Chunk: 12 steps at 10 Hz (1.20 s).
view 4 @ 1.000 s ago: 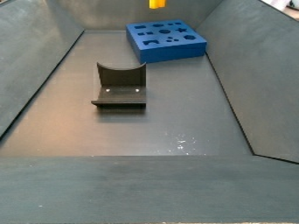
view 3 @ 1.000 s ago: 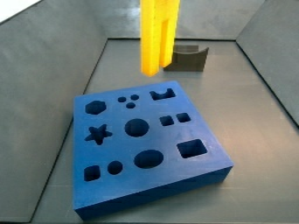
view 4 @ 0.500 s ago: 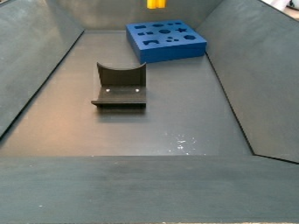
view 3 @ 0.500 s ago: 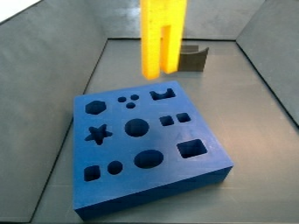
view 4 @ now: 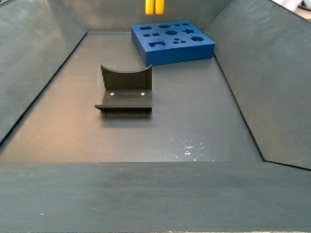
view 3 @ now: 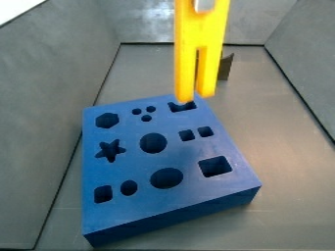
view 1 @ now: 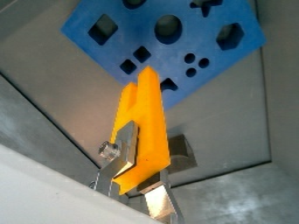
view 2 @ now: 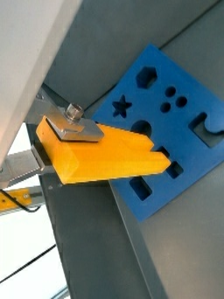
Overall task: Pick up the double-square object. Move up. Rotate the double-square object. Place the double-square object on the fixture. Regrasp the double-square object. Move to above the board. Insert the double-square object.
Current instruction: Insert the double-square object.
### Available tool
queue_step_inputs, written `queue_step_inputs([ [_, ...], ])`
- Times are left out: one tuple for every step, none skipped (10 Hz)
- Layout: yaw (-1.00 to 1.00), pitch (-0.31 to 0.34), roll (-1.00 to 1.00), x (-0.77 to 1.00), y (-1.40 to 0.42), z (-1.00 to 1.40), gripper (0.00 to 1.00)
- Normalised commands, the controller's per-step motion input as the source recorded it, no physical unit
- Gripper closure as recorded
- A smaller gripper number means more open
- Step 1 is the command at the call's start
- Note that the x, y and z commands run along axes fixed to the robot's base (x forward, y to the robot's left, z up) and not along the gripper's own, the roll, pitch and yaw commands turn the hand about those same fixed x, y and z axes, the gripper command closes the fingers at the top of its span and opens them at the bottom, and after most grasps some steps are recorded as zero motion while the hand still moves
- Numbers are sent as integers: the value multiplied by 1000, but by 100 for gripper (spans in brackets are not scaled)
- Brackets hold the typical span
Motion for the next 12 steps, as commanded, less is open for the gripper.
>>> queue_step_inputs([
  [-54,36,23,109,-51,-326,100],
  [0,30,0,43,-3,-320,100],
  [0,33,0,49,-9,-349,100],
  [-11,36,26,23,-37,-391,100],
  [-14,20,10,40,-69,-420,100],
  [-40,7,0,123,-74,-383,100],
  [-91,0,0,280,-29,-237,100],
  [-126,33,0,414,0,-111,100],
  [-154,34,-13,383,9,-57,100],
  [43,0,0,0,0,0,100],
  [0,0,0,0,0,-49,100],
  [0,0,0,0,0,-71,100],
])
